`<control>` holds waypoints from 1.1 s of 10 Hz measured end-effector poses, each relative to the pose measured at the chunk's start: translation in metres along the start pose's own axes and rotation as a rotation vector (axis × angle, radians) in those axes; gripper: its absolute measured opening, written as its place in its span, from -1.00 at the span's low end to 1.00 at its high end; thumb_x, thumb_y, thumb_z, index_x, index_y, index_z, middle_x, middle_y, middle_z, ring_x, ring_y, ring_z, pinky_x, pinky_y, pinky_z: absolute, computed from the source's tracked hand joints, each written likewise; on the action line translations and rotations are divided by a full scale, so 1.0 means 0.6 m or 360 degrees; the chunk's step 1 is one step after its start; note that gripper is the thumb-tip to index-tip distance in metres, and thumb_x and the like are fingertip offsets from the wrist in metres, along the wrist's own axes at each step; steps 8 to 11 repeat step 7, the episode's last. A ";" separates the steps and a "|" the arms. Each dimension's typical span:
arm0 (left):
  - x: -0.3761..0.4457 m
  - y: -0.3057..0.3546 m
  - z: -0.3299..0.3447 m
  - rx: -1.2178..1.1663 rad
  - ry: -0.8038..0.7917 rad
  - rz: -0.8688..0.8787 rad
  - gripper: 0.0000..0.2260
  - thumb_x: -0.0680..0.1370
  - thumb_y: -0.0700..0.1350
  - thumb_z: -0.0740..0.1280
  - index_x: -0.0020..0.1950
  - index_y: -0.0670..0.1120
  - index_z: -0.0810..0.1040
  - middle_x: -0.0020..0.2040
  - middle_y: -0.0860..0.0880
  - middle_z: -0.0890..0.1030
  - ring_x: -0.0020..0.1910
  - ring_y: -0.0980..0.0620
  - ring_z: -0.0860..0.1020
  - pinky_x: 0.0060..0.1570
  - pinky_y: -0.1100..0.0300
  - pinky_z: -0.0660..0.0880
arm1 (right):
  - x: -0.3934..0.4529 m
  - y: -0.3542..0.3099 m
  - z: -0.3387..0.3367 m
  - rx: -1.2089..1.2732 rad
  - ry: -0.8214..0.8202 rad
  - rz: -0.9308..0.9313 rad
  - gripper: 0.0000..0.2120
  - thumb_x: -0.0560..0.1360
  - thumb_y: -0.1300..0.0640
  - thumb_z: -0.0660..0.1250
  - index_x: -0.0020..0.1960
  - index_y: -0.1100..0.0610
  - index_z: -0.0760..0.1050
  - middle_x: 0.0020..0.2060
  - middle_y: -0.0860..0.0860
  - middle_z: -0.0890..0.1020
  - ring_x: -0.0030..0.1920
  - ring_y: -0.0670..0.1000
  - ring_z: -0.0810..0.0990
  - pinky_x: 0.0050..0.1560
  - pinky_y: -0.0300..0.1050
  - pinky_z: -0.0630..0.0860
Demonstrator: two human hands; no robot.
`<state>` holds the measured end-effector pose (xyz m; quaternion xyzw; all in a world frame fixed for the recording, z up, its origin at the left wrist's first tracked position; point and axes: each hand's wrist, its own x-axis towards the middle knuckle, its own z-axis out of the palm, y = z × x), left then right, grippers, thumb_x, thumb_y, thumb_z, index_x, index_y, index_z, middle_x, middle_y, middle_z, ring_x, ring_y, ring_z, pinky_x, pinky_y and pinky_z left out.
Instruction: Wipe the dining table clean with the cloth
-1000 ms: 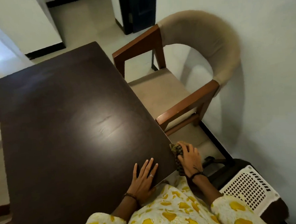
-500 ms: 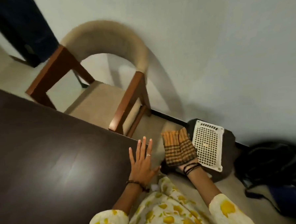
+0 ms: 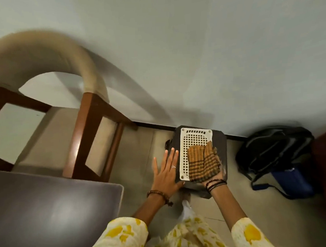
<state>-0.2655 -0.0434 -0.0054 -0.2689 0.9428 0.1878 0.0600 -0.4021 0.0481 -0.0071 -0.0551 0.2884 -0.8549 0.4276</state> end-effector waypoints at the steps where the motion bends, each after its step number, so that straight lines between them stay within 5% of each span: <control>1: 0.070 0.014 0.021 0.0029 -0.0167 0.0006 -0.13 0.36 0.34 0.10 0.49 -0.12 -0.08 0.41 -0.14 0.30 0.47 -0.07 -0.03 0.34 -0.11 -0.23 | 0.055 -0.032 -0.043 -0.0506 0.1079 0.0399 -0.63 0.15 -0.12 0.58 -0.17 0.11 0.70 -0.10 0.10 0.69 -0.15 0.11 0.68 -0.21 -0.08 0.63; 2: 0.151 0.013 0.066 -0.0010 -0.0253 -0.0073 0.06 0.24 0.29 0.33 0.49 -0.15 -0.17 0.35 -0.15 0.41 0.37 -0.12 0.28 0.33 -0.12 -0.17 | 0.122 -0.054 -0.078 -0.0984 0.1289 0.0317 -0.77 0.59 0.15 0.13 0.03 0.13 0.56 -0.02 0.12 0.61 -0.04 0.14 0.55 -0.07 -0.16 0.51; 3: 0.220 0.000 0.117 0.0002 -0.0279 -0.0059 -0.13 0.33 0.23 0.11 0.49 -0.14 -0.14 0.38 -0.15 0.36 0.46 -0.07 0.06 0.33 -0.13 -0.19 | 0.178 -0.040 -0.142 -0.1977 0.1119 0.0355 -0.55 0.55 -0.01 0.10 0.28 0.29 0.39 0.18 0.22 0.49 0.19 0.20 0.43 0.15 -0.07 0.31; 4: 0.280 -0.013 0.174 0.0058 -0.0357 -0.0091 -0.15 0.31 0.18 0.18 0.50 -0.13 -0.03 0.34 -0.15 0.42 0.40 -0.10 0.16 0.33 -0.15 -0.22 | 0.216 0.001 -0.220 -0.2584 0.0800 0.0480 -0.35 0.46 -0.18 0.04 0.37 0.25 0.29 0.26 0.24 0.43 0.26 0.25 0.37 0.24 0.09 0.30; 5: 0.316 -0.023 0.228 0.0153 -0.0430 -0.0138 -0.30 0.35 0.18 0.08 0.39 -0.19 0.30 0.32 -0.15 0.45 0.33 -0.14 0.35 0.33 -0.15 -0.40 | 0.239 0.052 -0.287 -0.3156 0.0278 0.0887 -0.06 0.37 -0.42 -0.36 0.52 0.17 -0.01 0.49 0.17 0.13 0.41 0.24 0.19 0.37 0.16 0.17; 6: 0.316 -0.033 0.256 0.0388 -0.0647 -0.0136 -0.21 0.38 0.22 0.31 0.44 -0.22 0.20 0.46 -0.14 0.23 0.44 -0.09 0.18 0.18 -0.21 -0.56 | 0.242 0.082 -0.336 -0.3496 -0.0141 0.1024 0.08 0.30 -0.40 -0.62 0.48 0.25 0.11 0.45 0.23 0.23 0.39 0.29 0.27 0.36 0.27 0.16; 7: 0.300 -0.046 0.277 0.0382 -0.0688 -0.0201 -0.14 0.32 0.17 0.42 0.45 -0.23 0.16 0.47 -0.15 0.21 0.44 -0.07 0.17 0.22 -0.23 -0.48 | 0.230 0.096 -0.361 -0.3583 -0.0270 0.0994 -0.30 0.56 -0.22 -0.33 0.28 0.25 0.31 0.16 0.25 0.57 0.13 0.30 0.56 0.11 0.33 0.37; 11: 0.300 -0.046 0.277 0.0382 -0.0688 -0.0201 -0.14 0.32 0.17 0.42 0.45 -0.23 0.16 0.47 -0.15 0.21 0.44 -0.07 0.17 0.22 -0.23 -0.48 | 0.230 0.096 -0.361 -0.3583 -0.0270 0.0994 -0.30 0.56 -0.22 -0.33 0.28 0.25 0.31 0.16 0.25 0.57 0.13 0.30 0.56 0.11 0.33 0.37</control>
